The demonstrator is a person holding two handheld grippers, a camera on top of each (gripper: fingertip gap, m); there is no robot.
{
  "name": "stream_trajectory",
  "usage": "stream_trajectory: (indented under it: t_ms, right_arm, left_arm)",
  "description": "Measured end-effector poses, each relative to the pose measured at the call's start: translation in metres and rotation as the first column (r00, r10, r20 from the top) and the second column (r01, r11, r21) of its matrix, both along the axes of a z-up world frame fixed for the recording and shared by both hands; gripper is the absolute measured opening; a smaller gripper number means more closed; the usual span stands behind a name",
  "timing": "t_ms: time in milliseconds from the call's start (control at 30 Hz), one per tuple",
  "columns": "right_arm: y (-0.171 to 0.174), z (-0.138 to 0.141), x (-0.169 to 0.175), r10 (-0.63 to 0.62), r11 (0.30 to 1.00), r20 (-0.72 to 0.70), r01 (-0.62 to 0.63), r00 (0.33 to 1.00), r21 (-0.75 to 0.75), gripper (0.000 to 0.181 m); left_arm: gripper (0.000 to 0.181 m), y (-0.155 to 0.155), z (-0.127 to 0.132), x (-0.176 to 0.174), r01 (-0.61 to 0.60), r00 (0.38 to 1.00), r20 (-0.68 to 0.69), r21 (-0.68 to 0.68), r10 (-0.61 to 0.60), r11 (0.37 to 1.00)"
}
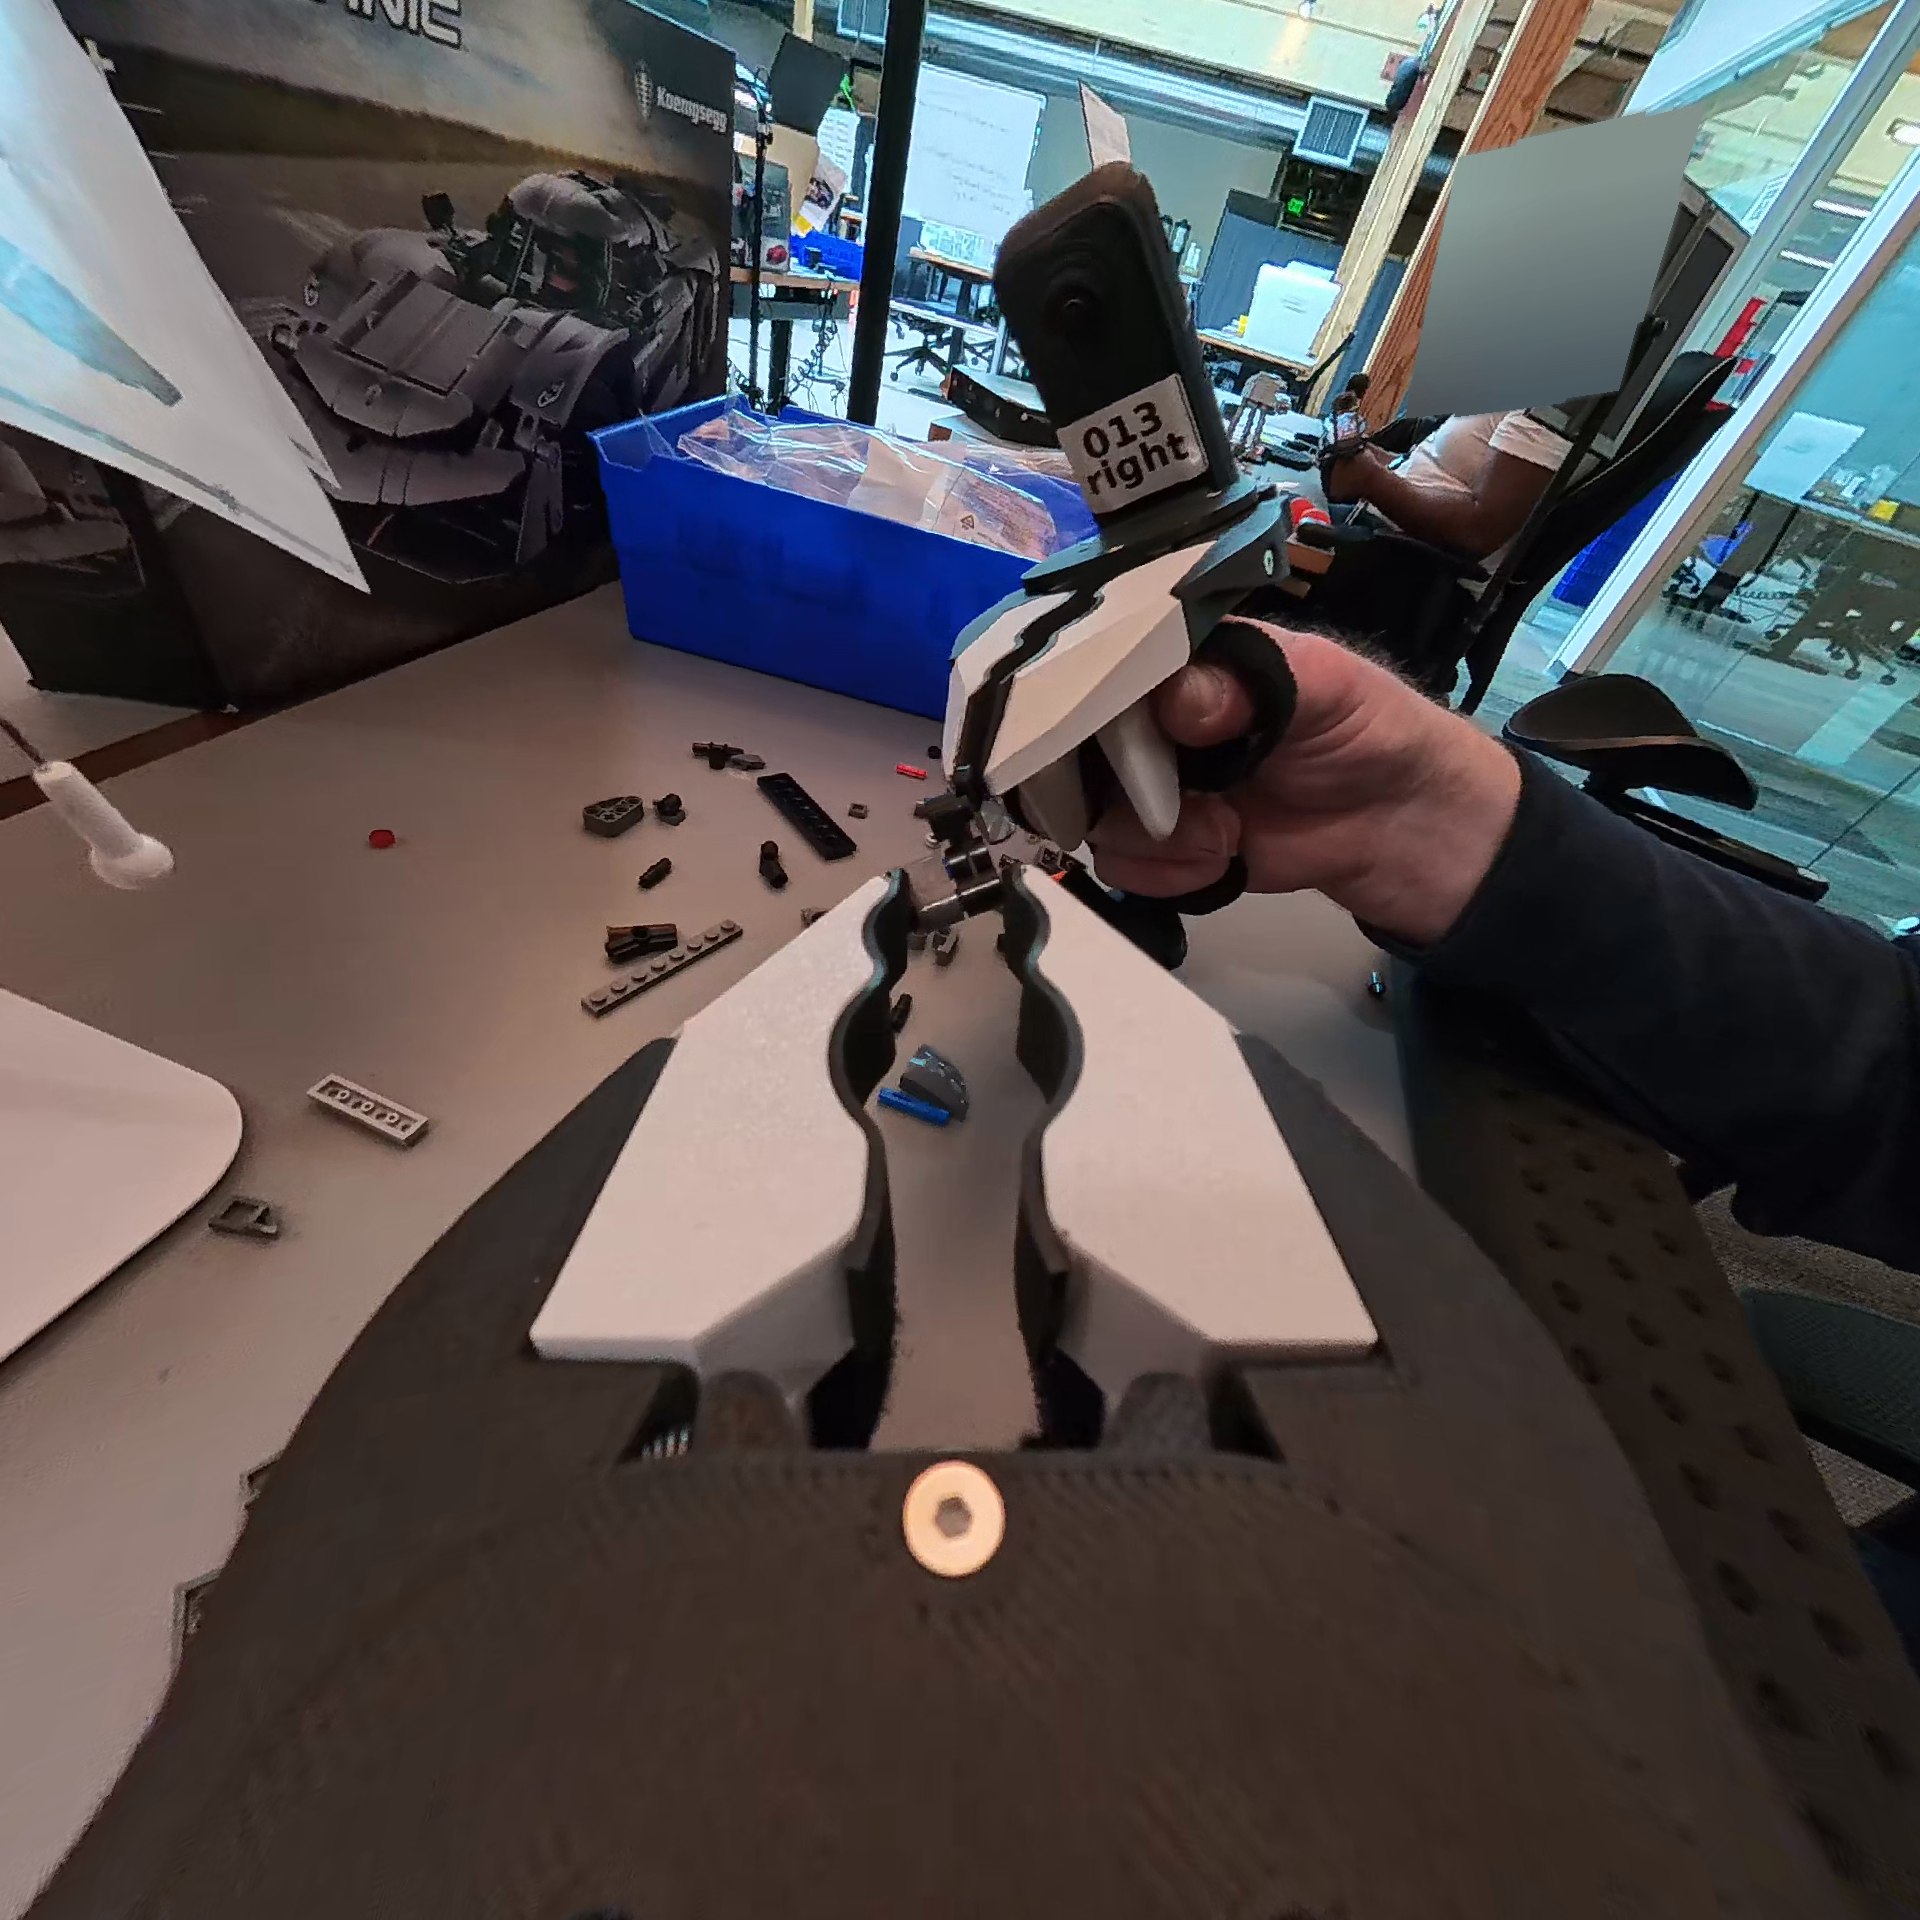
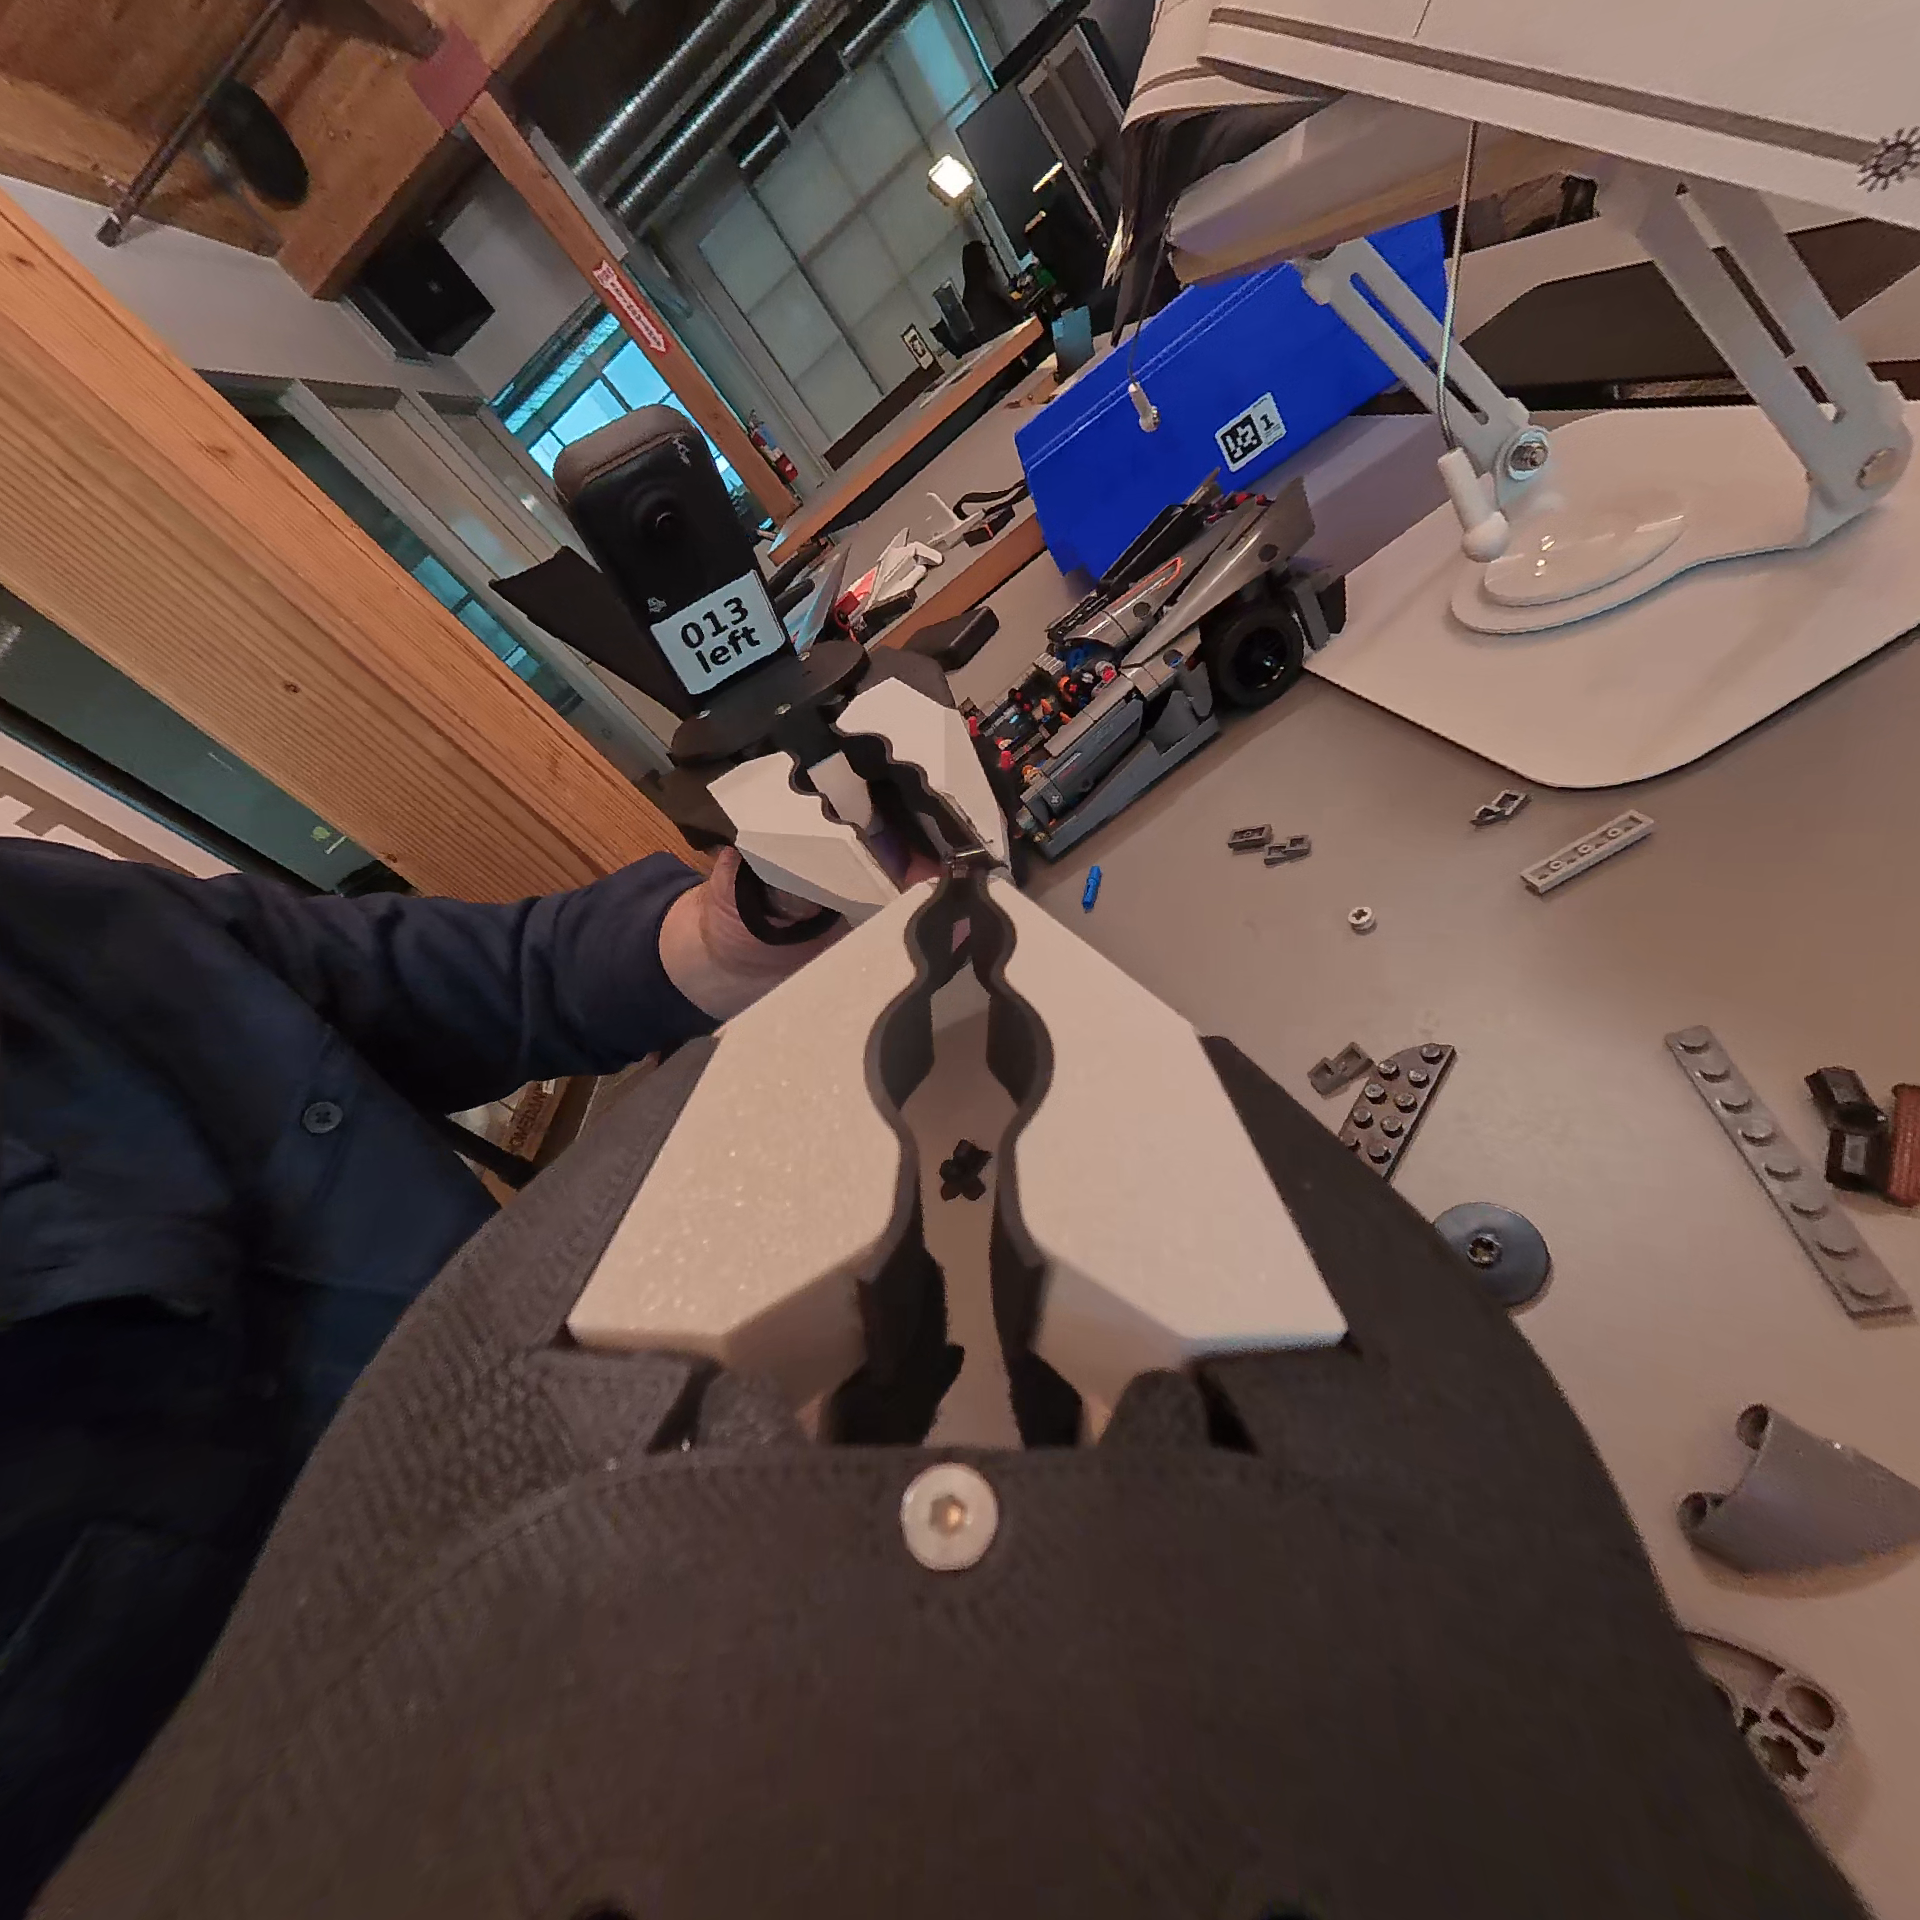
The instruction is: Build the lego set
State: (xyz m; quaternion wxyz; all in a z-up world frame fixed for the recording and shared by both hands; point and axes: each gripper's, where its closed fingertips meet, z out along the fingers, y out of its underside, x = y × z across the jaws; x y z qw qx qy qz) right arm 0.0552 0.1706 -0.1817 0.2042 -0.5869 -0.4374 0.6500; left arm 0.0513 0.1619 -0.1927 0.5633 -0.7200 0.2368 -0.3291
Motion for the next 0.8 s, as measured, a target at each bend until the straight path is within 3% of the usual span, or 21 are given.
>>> stream_trajectory:
  t_ms: [567, 800]
  right_arm:
    - [-0.0068, -0.0032, -0.0035, 0.033, 0.998, -0.015, -0.034, 0.999, -0.059, 0.000]
    - [-0.0062, -0.0033, -0.0018, 0.015, 1.000, 0.008, -0.016, 1.000, 0.013, 0.000]
  left_arm:
    - [0.013, -0.0010, -0.0011, 0.0059, 0.035, 0.999, 0.019, 0.007, -0.035, 0.999]
    - [0.007, 0.0005, -0.0051, 0.0046, 0.012, 0.997, -0.078, 0.031, -0.010, 0.999]
